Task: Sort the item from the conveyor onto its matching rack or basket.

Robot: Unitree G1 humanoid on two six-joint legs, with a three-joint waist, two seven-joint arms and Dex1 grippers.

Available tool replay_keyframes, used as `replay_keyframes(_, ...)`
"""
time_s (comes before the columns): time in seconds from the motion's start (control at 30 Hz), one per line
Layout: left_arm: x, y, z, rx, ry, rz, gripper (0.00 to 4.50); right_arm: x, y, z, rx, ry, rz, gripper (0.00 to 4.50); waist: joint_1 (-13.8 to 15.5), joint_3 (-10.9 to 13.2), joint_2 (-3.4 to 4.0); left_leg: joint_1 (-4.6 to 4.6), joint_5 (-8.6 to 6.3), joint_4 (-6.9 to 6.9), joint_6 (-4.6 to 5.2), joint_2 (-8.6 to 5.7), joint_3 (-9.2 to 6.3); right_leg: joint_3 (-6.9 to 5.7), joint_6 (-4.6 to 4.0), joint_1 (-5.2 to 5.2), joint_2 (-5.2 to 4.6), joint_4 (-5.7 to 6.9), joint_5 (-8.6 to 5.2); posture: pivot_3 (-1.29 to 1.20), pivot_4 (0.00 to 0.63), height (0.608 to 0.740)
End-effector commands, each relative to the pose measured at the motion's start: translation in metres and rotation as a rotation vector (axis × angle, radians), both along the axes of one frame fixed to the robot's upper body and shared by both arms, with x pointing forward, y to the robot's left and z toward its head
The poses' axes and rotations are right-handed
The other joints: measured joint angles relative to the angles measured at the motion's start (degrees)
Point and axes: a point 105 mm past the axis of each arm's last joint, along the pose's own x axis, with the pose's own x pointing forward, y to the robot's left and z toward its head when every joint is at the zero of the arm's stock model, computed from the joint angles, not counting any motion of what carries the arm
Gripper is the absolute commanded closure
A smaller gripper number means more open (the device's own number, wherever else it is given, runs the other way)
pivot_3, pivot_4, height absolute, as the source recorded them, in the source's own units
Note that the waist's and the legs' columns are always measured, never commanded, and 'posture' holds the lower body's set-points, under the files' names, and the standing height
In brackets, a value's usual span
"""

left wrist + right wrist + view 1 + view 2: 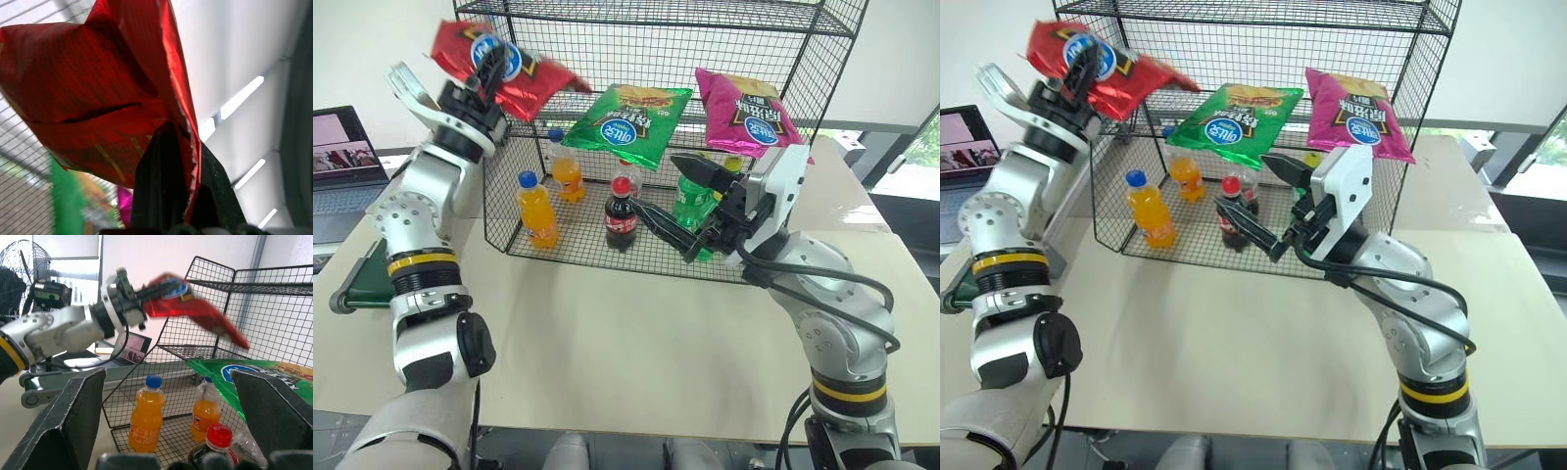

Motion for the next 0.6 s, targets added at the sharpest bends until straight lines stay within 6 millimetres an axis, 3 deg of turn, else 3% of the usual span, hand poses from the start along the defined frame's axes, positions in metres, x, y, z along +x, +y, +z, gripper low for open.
replay_keyframes(0.03, -0.006, 0.012, -0.009, -0.020, 0.031, 0.103, 4.47, -0.006, -0.006, 0.009, 0.000, -0.050, -0.033, 0.00, 0.0, 0.0, 0.00, 0.00, 0.00, 0.00, 0.00, 0.00, -0.01, 0.00, 0.00, 0.00, 0.00, 0.01, 0.00, 0.00, 0.150, 0.740)
replay_keyframes(0.27, -0.006, -0.005, -0.029, -0.027, 0.148, 0.180, 4.47, 0.002, -0.008, 0.006, -0.011, -0.044, -0.096, 0.00, 0.6, 0.0, -0.02, -0.08, 0.01, 0.13, 0.00, 0.00, -0.08, -0.01, 0.05, 0.05, 0.00, 0.02, 0.03, 0.00, 0.150, 0.740)
replay_keyframes(0.5, 0.007, -0.024, -0.005, -0.085, 0.164, 0.209, 4.47, 0.007, -0.006, 0.006, -0.005, -0.049, -0.124, 0.00, 0.7, 0.0, -0.05, -0.09, 0.01, 0.14, 0.00, -0.04, -0.09, -0.02, 0.06, 0.06, 0.00, 0.01, 0.04, 0.00, 0.150, 0.740)
replay_keyframes(0.6, 0.016, -0.024, -0.005, -0.115, 0.206, 0.234, 4.47, 0.008, -0.005, 0.006, -0.005, -0.056, -0.127, 0.00, 0.7, 0.0, -0.05, -0.07, 0.01, 0.12, 0.00, -0.05, -0.09, -0.01, 0.07, 0.07, 0.00, -0.03, 0.04, 0.00, 0.150, 0.740)
